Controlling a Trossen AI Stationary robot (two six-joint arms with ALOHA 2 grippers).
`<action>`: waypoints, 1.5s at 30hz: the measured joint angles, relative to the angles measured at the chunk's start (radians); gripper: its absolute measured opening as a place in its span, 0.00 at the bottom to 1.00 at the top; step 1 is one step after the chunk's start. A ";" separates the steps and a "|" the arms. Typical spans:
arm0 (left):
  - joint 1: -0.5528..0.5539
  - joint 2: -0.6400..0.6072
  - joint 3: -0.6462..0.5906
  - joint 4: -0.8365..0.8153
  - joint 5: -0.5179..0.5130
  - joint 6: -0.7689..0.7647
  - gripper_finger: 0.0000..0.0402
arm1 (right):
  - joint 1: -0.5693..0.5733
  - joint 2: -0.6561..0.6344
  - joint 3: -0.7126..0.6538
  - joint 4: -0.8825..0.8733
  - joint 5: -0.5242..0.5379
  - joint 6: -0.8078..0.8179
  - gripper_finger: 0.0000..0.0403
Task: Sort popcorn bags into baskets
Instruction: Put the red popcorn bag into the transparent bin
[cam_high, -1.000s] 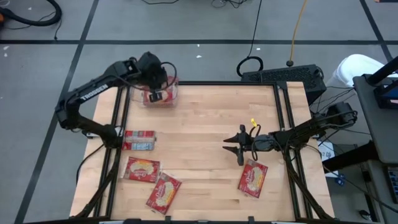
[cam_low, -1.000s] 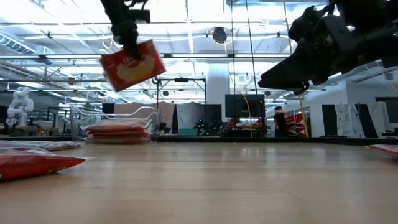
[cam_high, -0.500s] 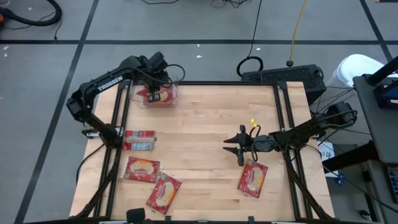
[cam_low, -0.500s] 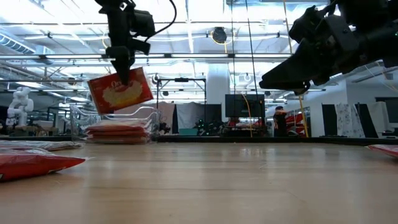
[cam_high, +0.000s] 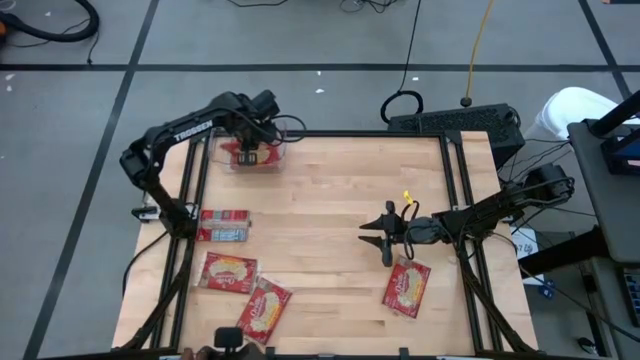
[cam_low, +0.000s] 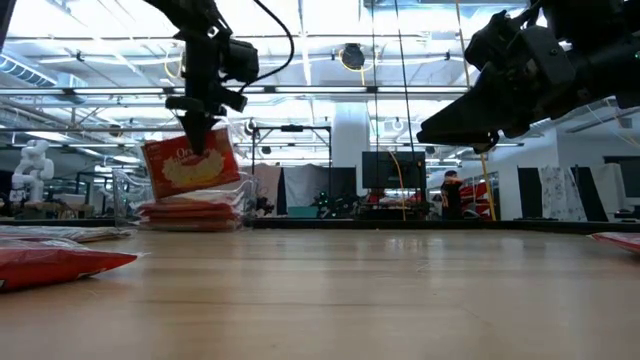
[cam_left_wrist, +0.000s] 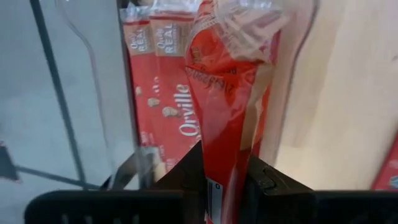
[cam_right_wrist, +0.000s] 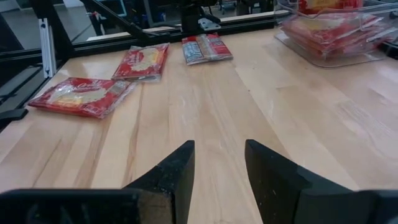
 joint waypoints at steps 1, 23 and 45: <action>0.000 0.006 0.000 0.002 -0.007 0.013 0.13 | 0.000 0.000 0.000 0.000 0.000 0.000 0.34; 0.011 0.049 0.000 0.147 -0.098 0.078 0.40 | 0.000 0.000 0.000 -0.001 -0.001 -0.004 0.34; -0.081 -0.071 -0.057 0.183 -0.184 -0.565 0.34 | 0.000 0.000 0.001 -0.085 0.010 0.162 0.34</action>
